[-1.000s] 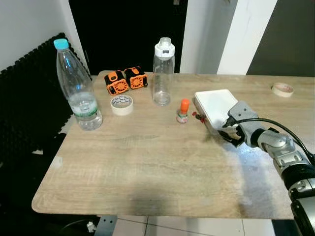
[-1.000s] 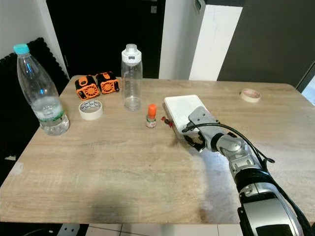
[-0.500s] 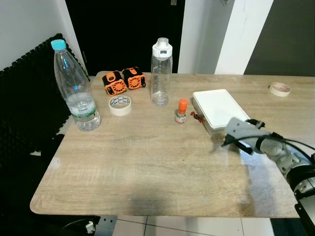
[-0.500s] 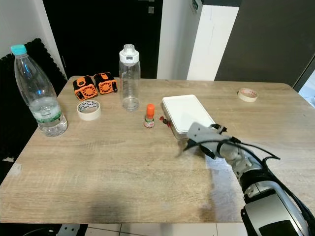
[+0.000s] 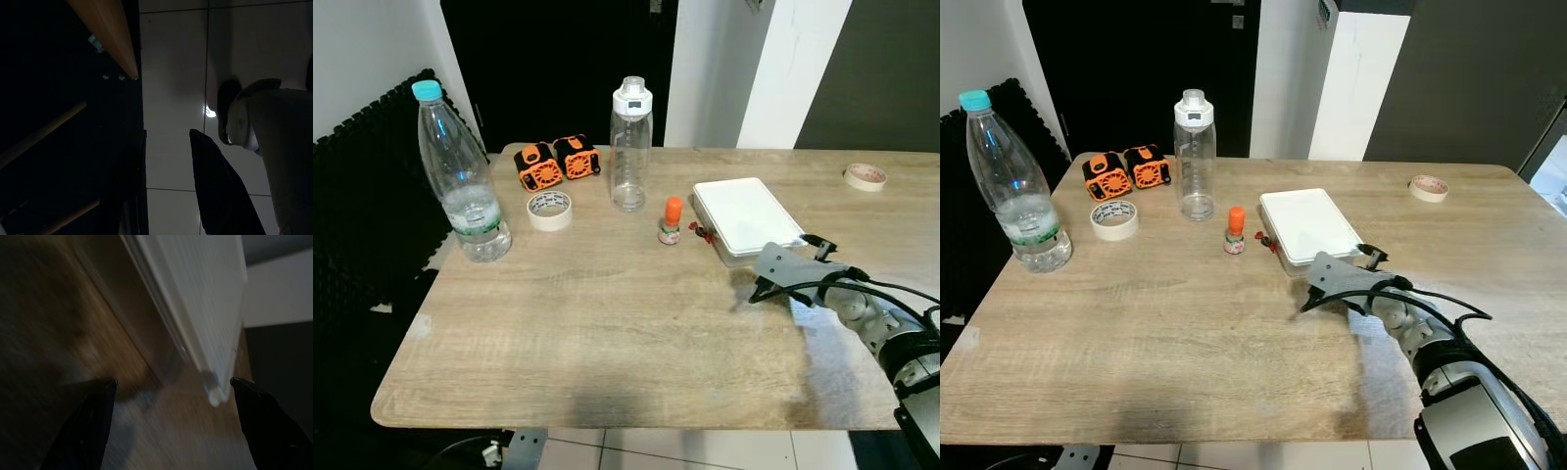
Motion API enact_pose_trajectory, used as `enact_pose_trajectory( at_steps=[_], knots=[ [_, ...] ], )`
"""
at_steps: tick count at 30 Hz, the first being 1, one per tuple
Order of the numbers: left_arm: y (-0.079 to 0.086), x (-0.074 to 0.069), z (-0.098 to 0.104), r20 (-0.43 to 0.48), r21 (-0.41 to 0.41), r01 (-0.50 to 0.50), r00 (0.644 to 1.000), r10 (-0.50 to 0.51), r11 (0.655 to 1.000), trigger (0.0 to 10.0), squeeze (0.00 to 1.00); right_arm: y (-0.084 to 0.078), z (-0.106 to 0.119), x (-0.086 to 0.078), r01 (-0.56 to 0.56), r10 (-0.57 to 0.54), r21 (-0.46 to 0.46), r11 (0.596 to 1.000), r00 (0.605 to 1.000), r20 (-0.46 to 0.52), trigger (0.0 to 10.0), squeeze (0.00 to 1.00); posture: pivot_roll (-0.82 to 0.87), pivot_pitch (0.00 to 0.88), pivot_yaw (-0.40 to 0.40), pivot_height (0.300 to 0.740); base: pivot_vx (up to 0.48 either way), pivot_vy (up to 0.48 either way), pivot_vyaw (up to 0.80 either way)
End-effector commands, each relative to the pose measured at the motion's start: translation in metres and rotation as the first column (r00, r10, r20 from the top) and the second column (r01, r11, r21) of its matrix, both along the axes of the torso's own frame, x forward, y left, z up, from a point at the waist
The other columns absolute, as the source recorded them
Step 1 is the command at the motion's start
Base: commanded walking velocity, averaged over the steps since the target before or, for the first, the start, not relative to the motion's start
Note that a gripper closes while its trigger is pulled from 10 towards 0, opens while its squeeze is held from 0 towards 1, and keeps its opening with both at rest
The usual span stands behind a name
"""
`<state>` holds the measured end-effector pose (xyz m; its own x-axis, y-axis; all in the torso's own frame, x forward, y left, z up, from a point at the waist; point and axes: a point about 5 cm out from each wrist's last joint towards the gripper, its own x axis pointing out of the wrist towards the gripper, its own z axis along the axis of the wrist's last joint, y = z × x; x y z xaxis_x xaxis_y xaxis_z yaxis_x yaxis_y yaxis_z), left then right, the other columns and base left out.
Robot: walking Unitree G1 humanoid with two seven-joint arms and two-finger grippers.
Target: Restocking fridge
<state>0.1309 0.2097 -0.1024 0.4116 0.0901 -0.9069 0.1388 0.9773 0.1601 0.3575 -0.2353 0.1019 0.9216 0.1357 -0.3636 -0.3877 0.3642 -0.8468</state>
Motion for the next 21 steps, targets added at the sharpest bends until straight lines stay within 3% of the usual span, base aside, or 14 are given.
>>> enact_pose_trajectory(
  at_steps=[1, 7, 11, 21],
  knots=[
    [0.006, -0.007, -0.001, -0.011, 0.016, 0.01, 1.0, -0.01, 1.0, 10.0, 0.0, 0.001, -0.001, 0.0, 0.0, 0.0, 0.0, 1.0, 1.0, -0.004, 10.0, 0.0, 0.04, 0.0, -0.03, 0.74, 0.0, 0.0, 0.0],
    [0.009, -0.015, -0.003, -0.028, 0.022, 0.013, 1.0, -0.012, 1.0, 10.0, 0.0, -0.003, 0.001, 0.001, 0.017, -0.016, -0.012, 1.0, 1.0, 0.015, 10.0, 0.0, 0.05, 0.001, -0.021, 0.74, 0.0, 0.0, 0.0],
    [0.015, -0.031, -0.006, -0.063, 0.036, 0.013, 0.998, -0.01, 0.999, 10.0, 0.0, -0.012, 0.013, 0.004, 0.039, -0.033, -0.068, 0.997, 0.995, 0.094, 10.0, 0.0, 0.05, 0.041, -0.021, 0.74, 0.0, 0.0, 0.0],
    [0.023, -0.045, -0.006, -0.073, 0.047, 0.001, 0.997, 0.003, 0.999, 10.0, 0.0, -0.014, 0.031, 0.01, 0.023, -0.002, -0.104, 0.994, 0.982, 0.189, 10.0, 0.0, 0.07, 0.111, -0.025, 0.74, 0.0, 0.0, 0.0]
  ],
)
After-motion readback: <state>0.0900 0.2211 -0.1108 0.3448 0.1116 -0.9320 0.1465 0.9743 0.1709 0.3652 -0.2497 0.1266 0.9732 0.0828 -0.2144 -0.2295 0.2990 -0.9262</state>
